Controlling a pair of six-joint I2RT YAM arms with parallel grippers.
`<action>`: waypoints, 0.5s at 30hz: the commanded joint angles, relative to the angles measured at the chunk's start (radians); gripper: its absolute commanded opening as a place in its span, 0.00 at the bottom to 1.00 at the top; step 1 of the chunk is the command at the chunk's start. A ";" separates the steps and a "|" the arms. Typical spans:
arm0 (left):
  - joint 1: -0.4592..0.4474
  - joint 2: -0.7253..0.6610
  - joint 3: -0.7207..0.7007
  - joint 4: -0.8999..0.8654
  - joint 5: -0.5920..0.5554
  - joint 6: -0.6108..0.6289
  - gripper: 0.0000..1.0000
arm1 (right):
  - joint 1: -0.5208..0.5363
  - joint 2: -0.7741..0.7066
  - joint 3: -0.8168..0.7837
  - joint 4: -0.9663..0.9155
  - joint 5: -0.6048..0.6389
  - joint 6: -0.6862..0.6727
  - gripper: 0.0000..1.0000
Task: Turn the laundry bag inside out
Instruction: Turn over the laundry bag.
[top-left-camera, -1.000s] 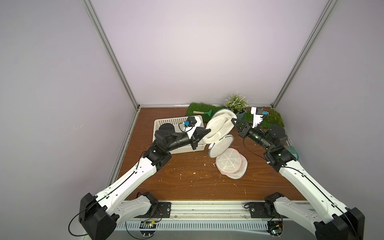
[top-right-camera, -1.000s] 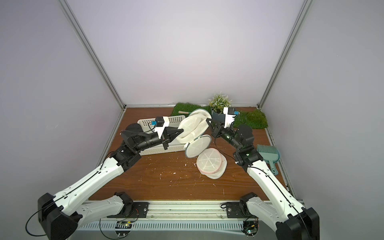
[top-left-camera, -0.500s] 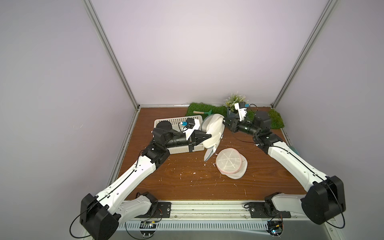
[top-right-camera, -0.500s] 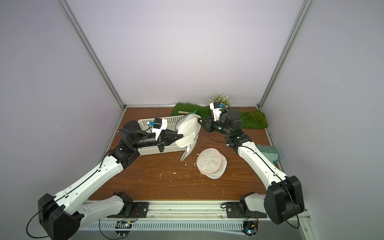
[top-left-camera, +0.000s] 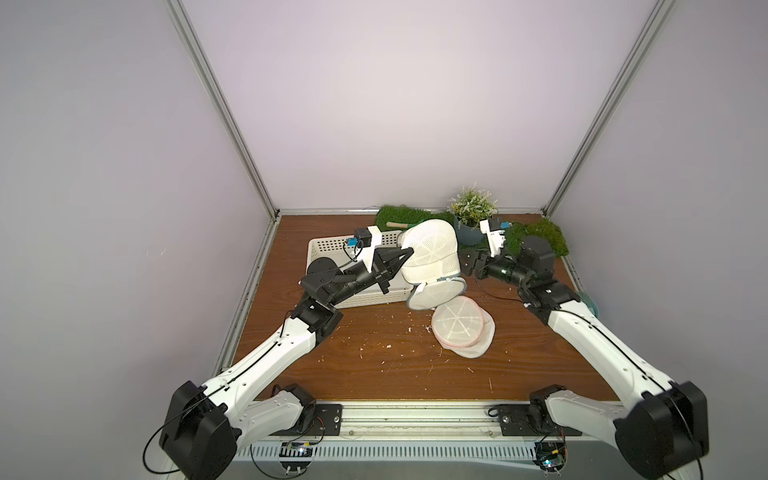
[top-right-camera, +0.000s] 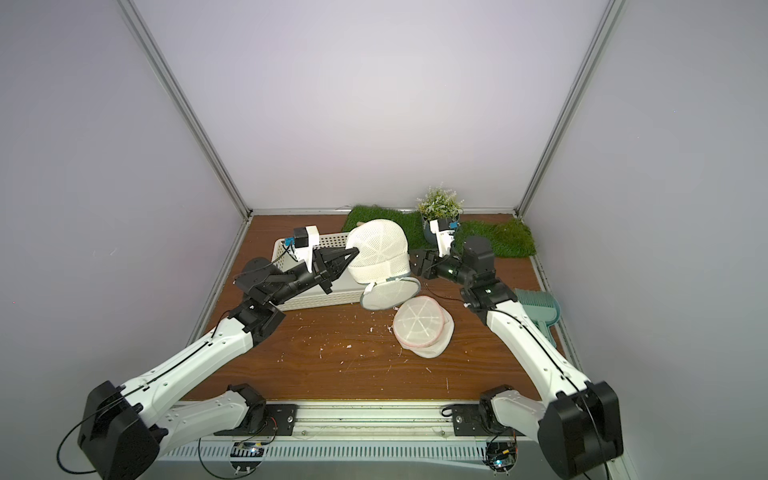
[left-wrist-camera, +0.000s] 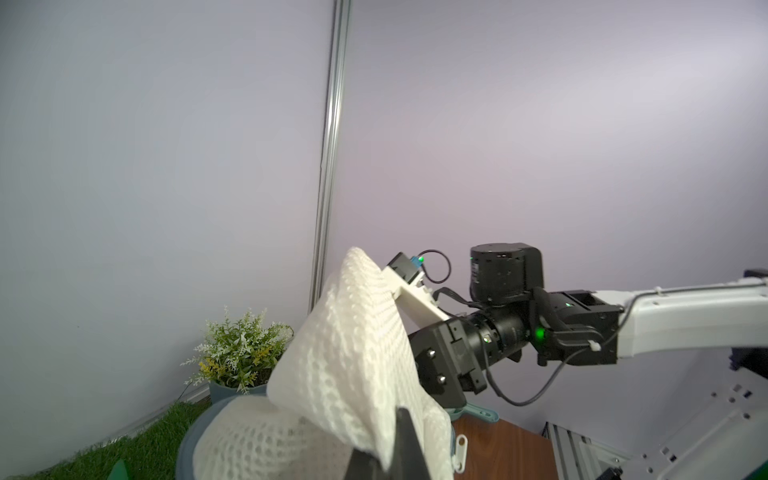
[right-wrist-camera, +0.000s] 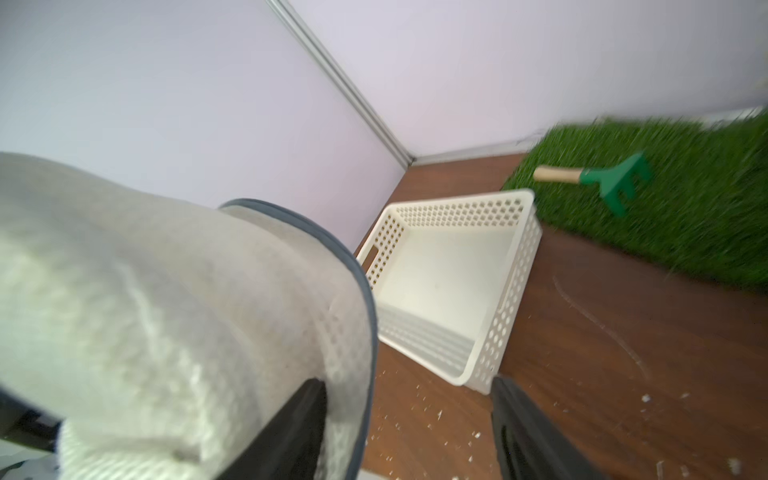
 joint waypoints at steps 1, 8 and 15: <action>0.009 0.004 -0.012 0.163 -0.056 -0.134 0.00 | -0.001 -0.122 -0.022 0.105 0.175 -0.058 0.77; 0.008 0.029 -0.035 0.247 -0.059 -0.244 0.00 | 0.001 -0.115 -0.044 0.218 0.007 0.043 0.80; 0.008 0.057 -0.041 0.335 -0.064 -0.334 0.00 | 0.037 -0.065 -0.141 0.532 -0.048 0.295 0.73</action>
